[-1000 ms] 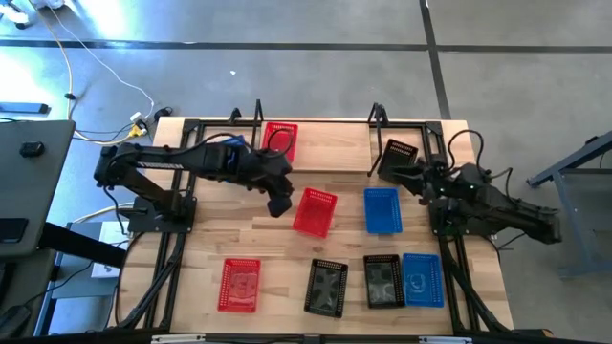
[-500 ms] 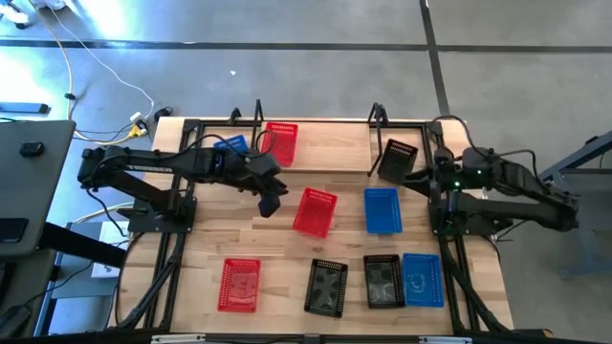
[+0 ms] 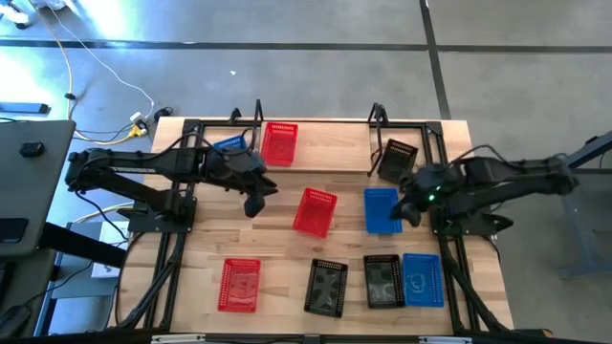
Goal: Stack baskets on shelf by color
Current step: Put the bottom right black bin on the shelf
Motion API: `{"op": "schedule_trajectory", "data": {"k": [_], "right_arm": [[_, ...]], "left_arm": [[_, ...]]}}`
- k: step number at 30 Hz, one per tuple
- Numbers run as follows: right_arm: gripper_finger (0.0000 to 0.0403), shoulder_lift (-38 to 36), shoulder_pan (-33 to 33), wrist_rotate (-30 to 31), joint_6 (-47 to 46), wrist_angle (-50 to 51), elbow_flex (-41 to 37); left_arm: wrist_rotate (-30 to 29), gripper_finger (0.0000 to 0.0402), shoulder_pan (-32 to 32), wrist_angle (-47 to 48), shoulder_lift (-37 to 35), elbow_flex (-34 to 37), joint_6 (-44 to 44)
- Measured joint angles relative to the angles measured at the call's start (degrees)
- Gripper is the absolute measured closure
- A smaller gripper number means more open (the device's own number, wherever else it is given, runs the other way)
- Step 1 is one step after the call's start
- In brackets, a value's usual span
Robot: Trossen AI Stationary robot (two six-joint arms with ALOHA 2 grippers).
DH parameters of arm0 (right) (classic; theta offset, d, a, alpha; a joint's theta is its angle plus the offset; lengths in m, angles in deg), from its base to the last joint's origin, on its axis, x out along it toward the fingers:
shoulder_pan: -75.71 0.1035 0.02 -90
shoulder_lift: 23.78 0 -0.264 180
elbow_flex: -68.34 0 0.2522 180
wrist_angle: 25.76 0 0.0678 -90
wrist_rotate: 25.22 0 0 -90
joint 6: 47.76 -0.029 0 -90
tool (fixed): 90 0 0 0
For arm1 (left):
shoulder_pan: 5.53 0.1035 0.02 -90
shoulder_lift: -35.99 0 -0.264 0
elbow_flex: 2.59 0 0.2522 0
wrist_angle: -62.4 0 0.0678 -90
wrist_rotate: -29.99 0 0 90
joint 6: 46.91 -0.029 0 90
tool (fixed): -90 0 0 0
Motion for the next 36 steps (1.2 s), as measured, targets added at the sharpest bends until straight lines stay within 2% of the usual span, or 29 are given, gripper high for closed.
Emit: {"op": "schedule_trajectory", "data": {"k": [11, 15, 23, 36], "right_arm": [[0.0231, 15.5, 18.5, 1.2, -12.6, -0.3, 6.2], [0.0231, 21.3, 23.3, 1.6, -13.1, -0.4, 9.4], [0.0231, 32.0, 29.7, 2.2, -11.1, -0.5, 14.4], [0.0231, 42.8, 36.7, 0.3, -8.5, -9.7, 14.8]], "left_arm": [[0.0, 0.0323, 0.0, 0.2, 0.4, 0.0, -3.8], [0.0, 0.0323, 0.0, 0.2, 0.4, 0.0, -4.5], [0.1, 0.0323, 0.0, 0.2, 0.4, 0.0, -4.5], [0.2, 0.0323, 0.0, 0.2, 0.4, 0.0, -4.5]]}}
